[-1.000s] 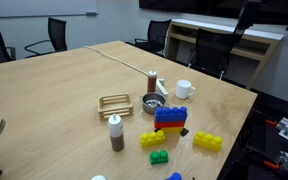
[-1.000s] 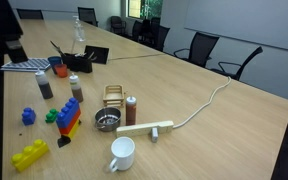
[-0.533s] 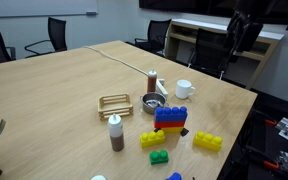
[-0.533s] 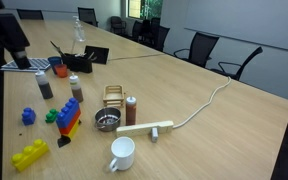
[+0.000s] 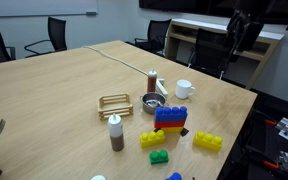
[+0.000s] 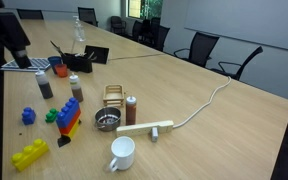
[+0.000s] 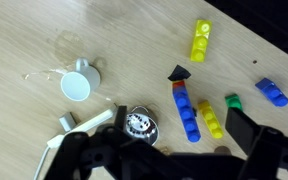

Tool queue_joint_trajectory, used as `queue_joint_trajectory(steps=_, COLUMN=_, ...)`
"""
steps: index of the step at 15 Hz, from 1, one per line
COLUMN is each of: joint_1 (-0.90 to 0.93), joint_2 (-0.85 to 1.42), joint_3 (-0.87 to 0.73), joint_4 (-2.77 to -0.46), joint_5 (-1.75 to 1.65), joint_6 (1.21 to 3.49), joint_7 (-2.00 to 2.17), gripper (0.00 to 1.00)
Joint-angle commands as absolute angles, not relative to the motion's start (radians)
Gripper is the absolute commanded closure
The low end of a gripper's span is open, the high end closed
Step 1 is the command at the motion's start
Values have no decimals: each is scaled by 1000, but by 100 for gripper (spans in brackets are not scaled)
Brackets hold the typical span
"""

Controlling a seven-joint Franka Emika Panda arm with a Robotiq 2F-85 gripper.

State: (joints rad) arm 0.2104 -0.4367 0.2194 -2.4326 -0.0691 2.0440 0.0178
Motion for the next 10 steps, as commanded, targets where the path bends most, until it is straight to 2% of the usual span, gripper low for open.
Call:
queue_joint_trajectory(steps=1, joint_1=248, joint_2=-377, joint_3=235, joint_4=-2403, joint_5=-69, joint_6=2106, joint_7=-46, gripper=0)
queue_joint_trajectory(steps=10, joint_1=365, joint_2=8, joint_3=326, joint_4=-2235, joint_5=-68, joint_6=2290, joint_7=-270, gripper=0)
